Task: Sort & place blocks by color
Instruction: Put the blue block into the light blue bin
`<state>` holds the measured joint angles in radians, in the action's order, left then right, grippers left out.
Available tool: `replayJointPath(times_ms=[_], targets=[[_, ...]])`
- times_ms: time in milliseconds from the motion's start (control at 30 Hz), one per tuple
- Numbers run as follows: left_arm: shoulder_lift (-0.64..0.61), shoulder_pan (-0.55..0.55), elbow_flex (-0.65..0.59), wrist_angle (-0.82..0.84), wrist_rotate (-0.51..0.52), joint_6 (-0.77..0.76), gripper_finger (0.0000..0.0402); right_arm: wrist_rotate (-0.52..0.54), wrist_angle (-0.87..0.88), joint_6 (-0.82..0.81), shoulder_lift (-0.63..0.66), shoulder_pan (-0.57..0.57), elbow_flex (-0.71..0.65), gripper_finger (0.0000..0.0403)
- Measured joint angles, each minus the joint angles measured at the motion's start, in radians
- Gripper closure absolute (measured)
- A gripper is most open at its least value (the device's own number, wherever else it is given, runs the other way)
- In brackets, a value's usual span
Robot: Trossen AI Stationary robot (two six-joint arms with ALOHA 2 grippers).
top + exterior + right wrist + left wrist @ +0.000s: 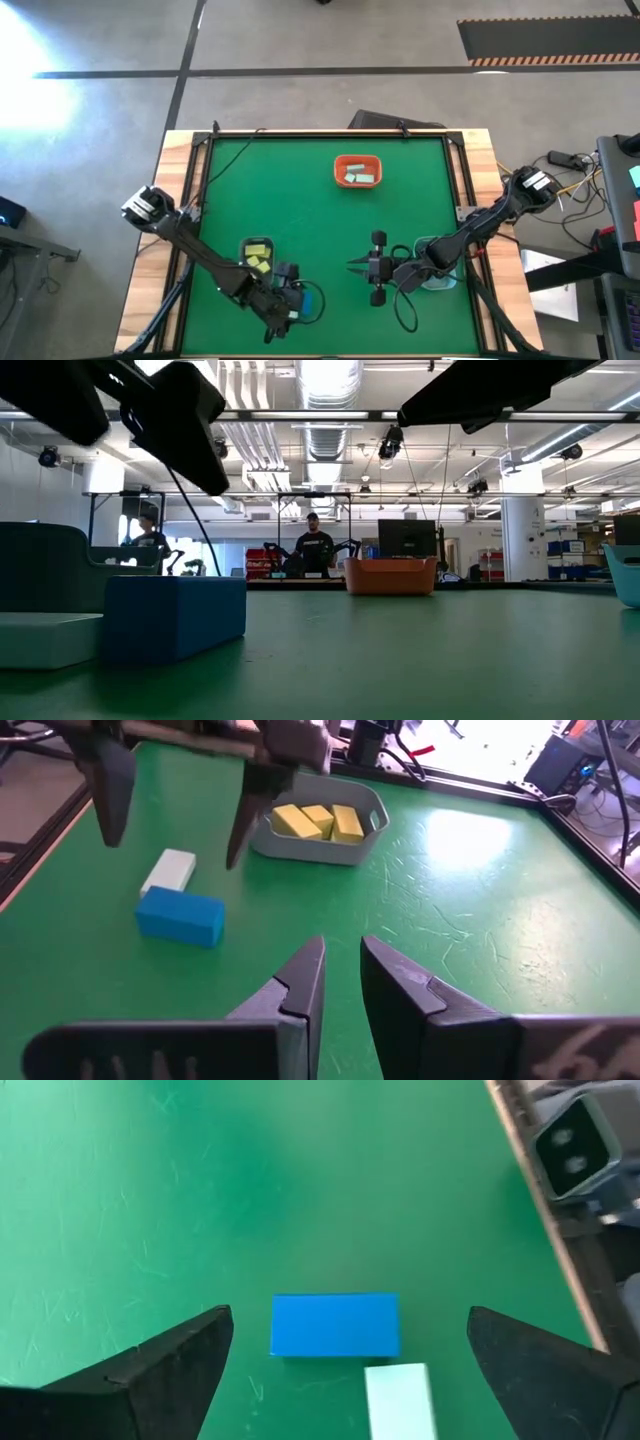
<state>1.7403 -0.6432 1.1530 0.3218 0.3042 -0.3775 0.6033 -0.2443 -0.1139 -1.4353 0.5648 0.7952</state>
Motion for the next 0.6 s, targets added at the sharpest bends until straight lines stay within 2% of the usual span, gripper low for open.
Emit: replayJointPath(times_ms=[333,600], targets=[[0.103,0.016,-0.001,-0.076,-0.001,0.001,0.0016,0.001,0.0,-0.007,0.0,0.0,0.0,0.0346],[0.128,0.037,-0.002,-0.09,-0.014,-0.002,0.0016,0.001,0.002,-0.019,0.0,0.0,0.0,0.0346]])
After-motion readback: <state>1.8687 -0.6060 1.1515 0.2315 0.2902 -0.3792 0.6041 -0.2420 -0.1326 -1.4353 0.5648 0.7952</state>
